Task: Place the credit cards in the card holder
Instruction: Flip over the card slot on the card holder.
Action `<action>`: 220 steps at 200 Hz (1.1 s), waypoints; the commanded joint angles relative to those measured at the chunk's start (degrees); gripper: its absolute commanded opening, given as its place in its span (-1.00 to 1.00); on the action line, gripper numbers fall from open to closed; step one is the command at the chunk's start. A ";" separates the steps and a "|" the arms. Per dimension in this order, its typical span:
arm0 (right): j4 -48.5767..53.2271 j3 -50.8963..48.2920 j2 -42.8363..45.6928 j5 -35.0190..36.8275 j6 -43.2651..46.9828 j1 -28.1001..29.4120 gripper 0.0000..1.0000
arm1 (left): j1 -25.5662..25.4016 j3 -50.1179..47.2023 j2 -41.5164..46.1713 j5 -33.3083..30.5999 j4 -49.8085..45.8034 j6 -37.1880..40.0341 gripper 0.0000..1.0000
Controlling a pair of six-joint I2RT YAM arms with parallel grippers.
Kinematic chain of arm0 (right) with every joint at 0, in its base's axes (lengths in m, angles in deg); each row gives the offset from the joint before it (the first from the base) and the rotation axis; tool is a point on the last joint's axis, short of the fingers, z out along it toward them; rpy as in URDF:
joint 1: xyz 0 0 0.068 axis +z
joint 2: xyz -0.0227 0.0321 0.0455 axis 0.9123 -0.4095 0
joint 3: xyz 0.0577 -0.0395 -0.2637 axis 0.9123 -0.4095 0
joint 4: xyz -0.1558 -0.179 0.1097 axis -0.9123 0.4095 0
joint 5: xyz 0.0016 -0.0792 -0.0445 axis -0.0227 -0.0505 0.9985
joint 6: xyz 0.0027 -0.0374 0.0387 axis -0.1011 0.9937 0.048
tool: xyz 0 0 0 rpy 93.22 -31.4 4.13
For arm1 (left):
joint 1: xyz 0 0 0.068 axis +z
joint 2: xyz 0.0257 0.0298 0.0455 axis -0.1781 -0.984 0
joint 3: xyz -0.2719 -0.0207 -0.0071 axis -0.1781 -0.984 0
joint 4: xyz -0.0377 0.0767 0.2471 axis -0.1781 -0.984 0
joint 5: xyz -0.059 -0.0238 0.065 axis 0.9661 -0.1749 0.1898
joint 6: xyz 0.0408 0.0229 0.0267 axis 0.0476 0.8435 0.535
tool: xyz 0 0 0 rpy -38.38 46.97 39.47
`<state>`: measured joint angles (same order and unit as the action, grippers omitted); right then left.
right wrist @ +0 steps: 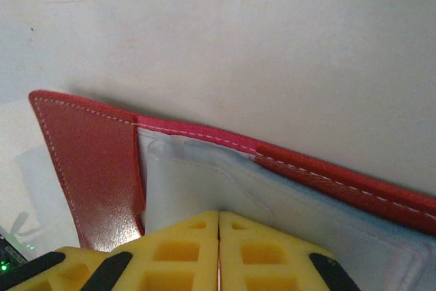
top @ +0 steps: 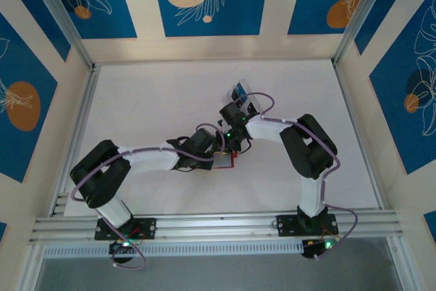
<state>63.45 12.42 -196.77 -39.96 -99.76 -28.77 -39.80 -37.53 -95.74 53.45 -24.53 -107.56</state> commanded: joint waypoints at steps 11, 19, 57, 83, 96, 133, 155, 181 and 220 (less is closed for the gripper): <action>6.34 2.18 3.41 2.62 3.49 0.65 -0.71 | -1.26 0.71 -2.41 -0.34 -2.02 -0.33 -0.94; 7.20 2.89 4.21 2.69 4.24 0.69 -0.66 | -1.26 0.80 -2.88 -0.34 -1.94 -0.54 -1.00; 11.29 4.99 9.13 6.43 6.78 0.91 -0.49 | -1.29 0.80 -4.18 0.26 -1.11 -2.65 -1.00; 12.27 3.69 10.60 9.24 6.54 1.24 -0.56 | -1.27 0.11 -3.20 1.15 0.05 -4.06 -1.00; 11.93 2.45 10.62 10.14 5.93 1.47 -0.71 | -1.27 -0.17 -2.42 1.20 0.36 -4.43 -1.00; 10.10 0.09 8.85 11.26 4.42 2.56 -0.94 | -1.26 -0.08 -1.88 1.32 0.44 -4.78 -1.00; 9.95 -0.43 6.88 12.51 3.56 3.15 -0.99 | -1.26 -0.16 -1.53 1.18 0.35 -4.96 -1.00; 9.40 -1.13 5.37 13.37 2.90 3.61 -1.00 | -1.26 -0.17 -0.89 1.11 0.24 -5.16 -1.00; 9.09 -1.24 2.83 14.32 2.19 3.81 -1.00 | -1.26 0.08 -0.43 0.64 -0.09 -5.41 -1.00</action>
<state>72.54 11.83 -192.35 -26.94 -96.35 -25.36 -40.26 -36.92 -97.27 53.50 -23.79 -111.99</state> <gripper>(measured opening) 0.066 0.037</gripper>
